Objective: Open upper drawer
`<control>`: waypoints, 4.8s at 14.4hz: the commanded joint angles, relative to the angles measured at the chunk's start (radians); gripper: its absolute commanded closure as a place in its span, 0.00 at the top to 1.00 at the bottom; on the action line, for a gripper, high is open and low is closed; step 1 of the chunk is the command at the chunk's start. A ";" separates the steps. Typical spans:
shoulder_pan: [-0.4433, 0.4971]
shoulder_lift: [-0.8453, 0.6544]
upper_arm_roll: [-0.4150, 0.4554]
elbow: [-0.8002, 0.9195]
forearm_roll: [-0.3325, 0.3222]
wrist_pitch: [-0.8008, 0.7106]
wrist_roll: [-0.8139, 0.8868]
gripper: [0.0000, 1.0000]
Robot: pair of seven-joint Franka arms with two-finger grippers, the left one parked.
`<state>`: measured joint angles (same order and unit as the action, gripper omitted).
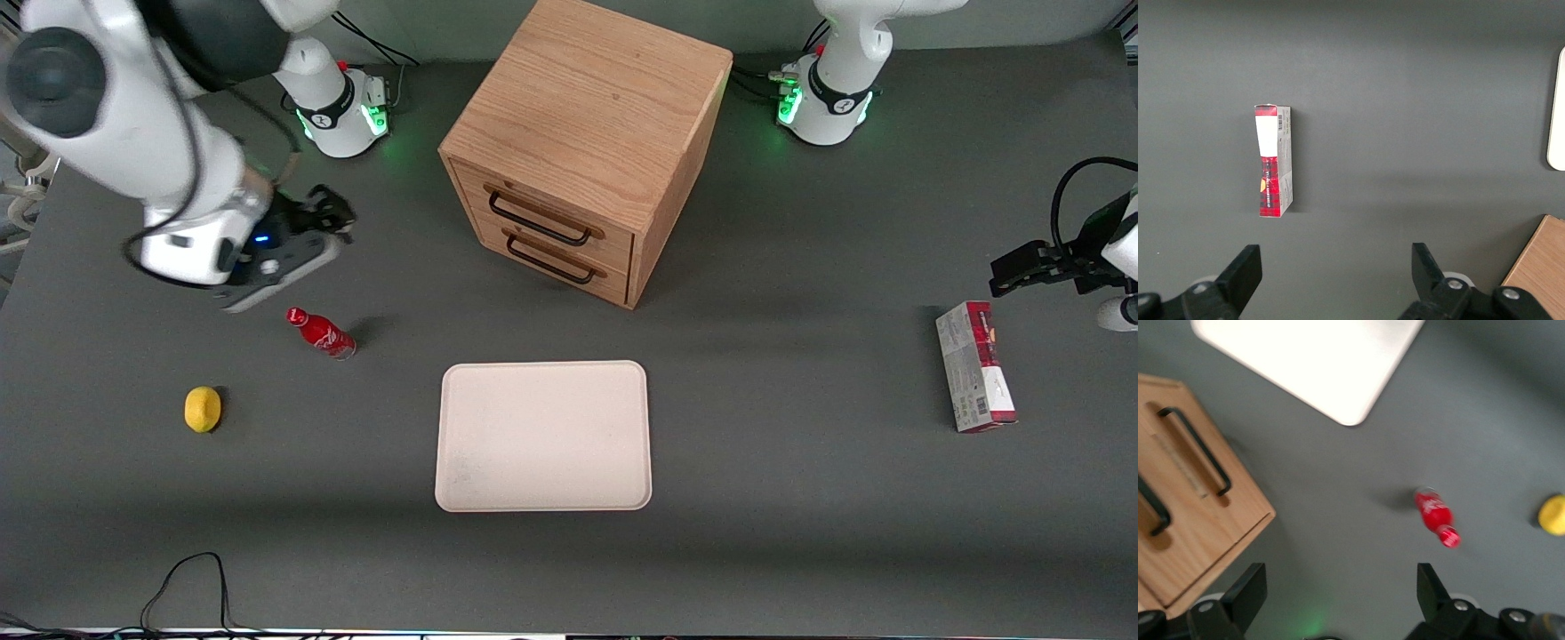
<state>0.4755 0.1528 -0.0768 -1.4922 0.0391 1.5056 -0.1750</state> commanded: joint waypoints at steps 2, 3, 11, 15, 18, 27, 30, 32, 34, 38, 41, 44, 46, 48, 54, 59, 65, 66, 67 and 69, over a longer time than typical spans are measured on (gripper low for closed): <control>0.086 0.121 0.003 0.095 0.092 -0.015 -0.068 1.00; 0.090 0.149 0.011 0.113 0.148 -0.009 -0.124 1.00; 0.121 0.266 0.031 0.129 0.311 0.079 -0.313 1.00; 0.130 0.287 0.032 0.122 0.334 0.093 -0.317 1.00; 0.150 0.306 0.032 0.118 0.332 0.105 -0.317 1.00; 0.195 0.323 0.032 0.081 0.331 0.116 -0.324 1.00; 0.204 0.315 0.032 0.046 0.331 0.145 -0.349 1.00; 0.209 0.315 0.032 0.038 0.331 0.156 -0.356 1.00; 0.216 0.312 0.032 0.024 0.331 0.166 -0.356 1.00; 0.221 0.306 0.031 -0.008 0.329 0.188 -0.382 1.00; 0.219 0.304 0.032 -0.016 0.332 0.196 -0.457 1.00; 0.218 0.301 0.031 -0.017 0.332 0.215 -0.474 1.00; 0.218 0.307 0.029 -0.020 0.332 0.231 -0.474 1.00; 0.216 0.310 0.026 -0.022 0.332 0.238 -0.474 1.00; 0.216 0.321 0.025 -0.039 0.332 0.278 -0.472 1.00; 0.209 0.323 0.023 -0.045 0.332 0.285 -0.472 1.00; 0.180 0.323 0.020 -0.037 0.334 0.283 -0.474 1.00; 0.175 0.323 0.022 -0.037 0.332 0.283 -0.474 1.00; 0.173 0.323 0.022 -0.036 0.332 0.281 -0.475 1.00; 0.170 0.321 0.022 -0.034 0.332 0.281 -0.477 1.00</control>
<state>0.6526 0.4783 -0.0554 -1.5280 0.3505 1.7838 -0.6208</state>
